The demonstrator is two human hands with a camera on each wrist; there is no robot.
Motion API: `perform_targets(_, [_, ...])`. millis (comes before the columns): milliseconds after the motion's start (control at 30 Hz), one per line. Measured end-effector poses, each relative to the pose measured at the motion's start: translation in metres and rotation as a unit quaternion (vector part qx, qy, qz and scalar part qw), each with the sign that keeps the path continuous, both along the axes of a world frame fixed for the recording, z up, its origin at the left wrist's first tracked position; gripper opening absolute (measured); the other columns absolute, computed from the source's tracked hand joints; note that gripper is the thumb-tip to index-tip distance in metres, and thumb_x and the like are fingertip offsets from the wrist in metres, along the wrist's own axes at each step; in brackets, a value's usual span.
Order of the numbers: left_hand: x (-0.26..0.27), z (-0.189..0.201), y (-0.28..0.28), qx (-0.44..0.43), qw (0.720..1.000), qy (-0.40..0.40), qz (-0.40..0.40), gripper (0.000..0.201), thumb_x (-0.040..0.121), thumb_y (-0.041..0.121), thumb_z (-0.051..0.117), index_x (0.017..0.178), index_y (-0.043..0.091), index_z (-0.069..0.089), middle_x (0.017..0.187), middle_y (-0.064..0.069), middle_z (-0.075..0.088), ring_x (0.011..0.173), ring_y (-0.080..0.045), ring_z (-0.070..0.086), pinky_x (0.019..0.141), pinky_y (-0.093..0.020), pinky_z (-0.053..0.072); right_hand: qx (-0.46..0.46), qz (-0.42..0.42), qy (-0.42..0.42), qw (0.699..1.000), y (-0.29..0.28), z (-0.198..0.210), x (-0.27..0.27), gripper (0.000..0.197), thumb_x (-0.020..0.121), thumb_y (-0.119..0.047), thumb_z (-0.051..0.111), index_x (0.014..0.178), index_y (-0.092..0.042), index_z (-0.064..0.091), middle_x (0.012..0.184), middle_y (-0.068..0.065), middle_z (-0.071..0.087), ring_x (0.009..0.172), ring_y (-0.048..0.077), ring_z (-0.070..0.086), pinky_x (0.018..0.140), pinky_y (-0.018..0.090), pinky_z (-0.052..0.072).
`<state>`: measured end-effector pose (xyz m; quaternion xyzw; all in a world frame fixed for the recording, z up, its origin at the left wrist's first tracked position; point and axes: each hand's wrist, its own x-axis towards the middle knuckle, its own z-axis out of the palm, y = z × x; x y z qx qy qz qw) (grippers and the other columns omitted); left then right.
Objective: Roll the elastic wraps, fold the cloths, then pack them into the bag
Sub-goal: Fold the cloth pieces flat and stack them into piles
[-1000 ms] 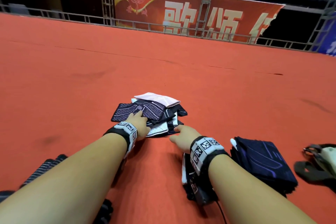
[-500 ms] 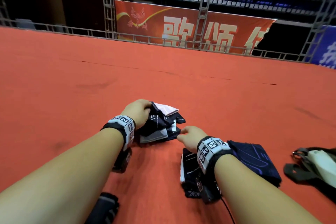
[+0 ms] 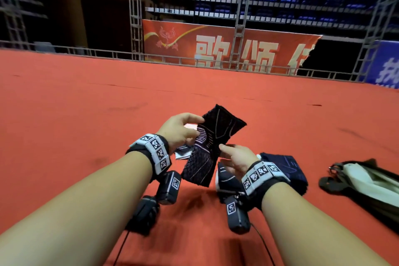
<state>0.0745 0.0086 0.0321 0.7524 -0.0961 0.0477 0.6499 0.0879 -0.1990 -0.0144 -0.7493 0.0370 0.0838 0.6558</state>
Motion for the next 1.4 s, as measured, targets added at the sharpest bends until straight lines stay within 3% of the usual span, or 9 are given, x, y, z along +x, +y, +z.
perform_targets(133, [-0.031,-0.023,-0.012,-0.057,0.998,0.039,-0.005,0.037,0.088,-0.019,0.058,0.113,0.007,0.067,0.107,-0.013,0.065,0.063,-0.014,0.062,0.051,-0.022,0.047,0.086,0.017,0.037,0.995,-0.007,-0.019,-0.032,0.004,0.095,-0.012,0.062,0.096,-0.013,0.058,0.077,0.009,0.06,0.053,0.018,0.053,0.064,0.029,0.047])
perform_targets(367, [-0.057,-0.064,-0.009,-0.04,0.991,0.124,-0.001,0.037,0.092,-0.017,0.053,0.117,0.008,0.063,0.106,-0.008,0.068,0.072,-0.014,0.071,0.059,-0.025,0.056,0.034,0.011,0.053,0.998,-0.022,-0.045,-0.058,0.008,0.094,-0.007,0.062,0.101,-0.012,0.061,0.078,0.012,0.066,0.05,0.017,0.054,0.045,0.025,0.046])
perform_targets(467, [-0.063,-0.09,-0.006,0.12,0.971,0.208,-0.012,0.049,0.09,-0.02,0.044,0.124,0.011,0.061,0.105,-0.013,0.066,0.059,-0.016,0.065,0.061,-0.031,0.057,-0.105,0.008,0.072,0.992,-0.031,-0.071,-0.064,0.017,0.089,-0.006,0.065,0.099,-0.013,0.053,0.069,0.012,0.061,0.048,0.025,0.058,0.046,0.031,0.05])
perform_targets(600, [-0.069,-0.111,-0.008,0.459,0.872,0.167,-0.042,0.044,0.088,-0.004,0.05,0.097,0.034,0.071,0.115,-0.006,0.073,0.087,-0.019,0.067,0.073,-0.023,0.048,-0.251,0.054,0.033,0.966,-0.043,-0.094,-0.073,0.018,0.086,0.0,0.058,0.094,-0.016,0.062,0.061,0.011,0.064,0.052,0.027,0.059,0.056,0.036,0.052])
perform_targets(733, [-0.071,-0.116,-0.015,0.546,0.821,0.152,-0.065,0.048,0.087,-0.001,0.049,0.109,0.037,0.071,0.124,0.007,0.065,0.102,-0.016,0.063,0.082,-0.021,0.047,-0.302,0.141,0.005,0.943,-0.044,-0.097,-0.075,0.044,0.082,0.004,0.06,0.104,-0.031,0.076,0.09,-0.002,0.072,0.073,0.015,0.064,0.079,0.031,0.055])
perform_targets(867, [-0.068,-0.122,-0.011,0.536,0.824,0.163,-0.079,0.043,0.083,0.001,0.057,0.106,0.034,0.069,0.111,0.011,0.065,0.092,-0.011,0.06,0.075,-0.017,0.044,-0.344,0.203,0.012,0.917,-0.042,-0.105,-0.074,0.055,0.079,0.003,0.07,0.106,-0.045,0.073,0.124,-0.014,0.064,0.116,0.007,0.06,0.1,0.022,0.046])
perform_targets(1067, [-0.064,-0.13,-0.003,0.48,0.859,0.17,-0.052,0.028,0.085,0.013,0.075,0.108,0.03,0.074,0.093,0.013,0.066,0.083,-0.007,0.06,0.075,-0.016,0.044,-0.321,0.191,-0.007,0.928,-0.047,-0.115,-0.065,0.037,0.082,-0.008,0.077,0.102,-0.04,0.073,0.091,-0.01,0.062,0.082,0.007,0.06,0.083,0.023,0.054])
perform_targets(1300, [-0.062,-0.13,-0.004,0.464,0.867,0.176,-0.051,0.008,0.095,0.024,0.066,0.095,0.027,0.073,0.081,0.014,0.067,0.074,-0.004,0.059,0.071,-0.017,0.044,-0.301,0.168,-0.051,0.937,-0.048,-0.125,-0.064,0.013,0.084,-0.023,0.079,0.078,-0.031,0.07,0.095,-0.006,0.074,0.088,0.012,0.066,0.091,0.028,0.054])
perform_targets(1400, [-0.062,-0.132,0.0,0.435,0.88,0.184,-0.052,0.017,0.096,0.023,0.064,0.08,0.025,0.071,0.065,0.013,0.063,0.061,-0.004,0.057,0.058,-0.015,0.045,-0.312,0.16,-0.045,0.935,-0.052,-0.123,-0.064,0.011,0.091,-0.025,0.07,0.08,-0.026,0.068,0.075,-0.013,0.068,0.07,0.004,0.058,0.07,0.019,0.047])
